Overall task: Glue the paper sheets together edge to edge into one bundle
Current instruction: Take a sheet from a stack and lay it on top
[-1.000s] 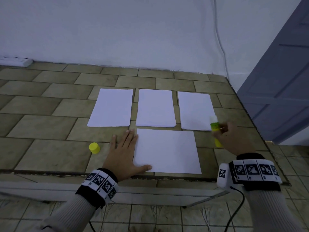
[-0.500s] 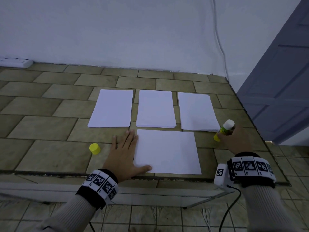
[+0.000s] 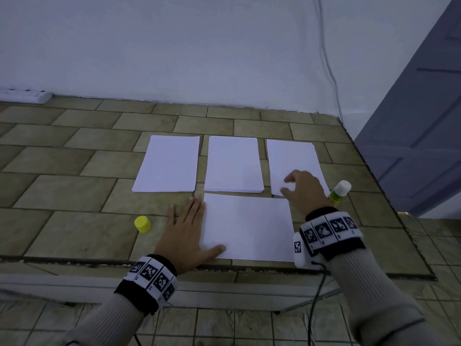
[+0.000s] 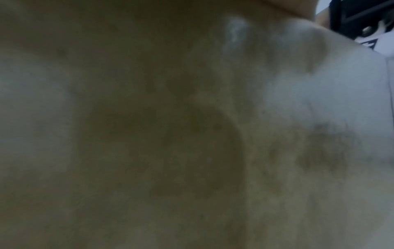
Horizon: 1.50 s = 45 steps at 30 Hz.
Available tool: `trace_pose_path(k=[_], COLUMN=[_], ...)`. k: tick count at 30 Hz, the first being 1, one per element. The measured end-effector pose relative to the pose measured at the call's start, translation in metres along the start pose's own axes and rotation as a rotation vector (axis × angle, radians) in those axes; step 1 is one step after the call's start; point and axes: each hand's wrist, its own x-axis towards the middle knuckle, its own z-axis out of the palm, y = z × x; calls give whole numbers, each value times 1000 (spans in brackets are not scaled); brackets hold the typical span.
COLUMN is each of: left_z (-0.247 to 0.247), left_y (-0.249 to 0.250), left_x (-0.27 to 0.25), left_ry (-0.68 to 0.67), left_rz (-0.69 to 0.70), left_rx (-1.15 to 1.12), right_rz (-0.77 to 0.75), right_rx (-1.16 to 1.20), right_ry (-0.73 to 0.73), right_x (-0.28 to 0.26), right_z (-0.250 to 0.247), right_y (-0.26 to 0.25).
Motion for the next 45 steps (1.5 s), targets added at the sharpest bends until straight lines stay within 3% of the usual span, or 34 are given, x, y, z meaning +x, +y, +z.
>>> trace_pose_path(k=[9,18,28,36,40,45], left_z=[-1,3,1,0,-6,-18], left_y=[0,0,0,-2,-2,1], left_x=[0,0,-1,0,-1,-2], left_ry=[-29,56,28,14,103,324], left_rz=[-14,22,19,-10,-4,-114], left_rx=[-20,-22,-20,-89,-306,-865], right_rz=[213,227,186,145,-42,-291], right_rx=[-290,-287,-353,-108,128,259], right_ry=[-231,-186,-180,28,117,35], right_x=[40,42,46,45,28,-15], right_z=[20,22,21,0,-16,-21], right_y=[4,9,11,14,1,-8])
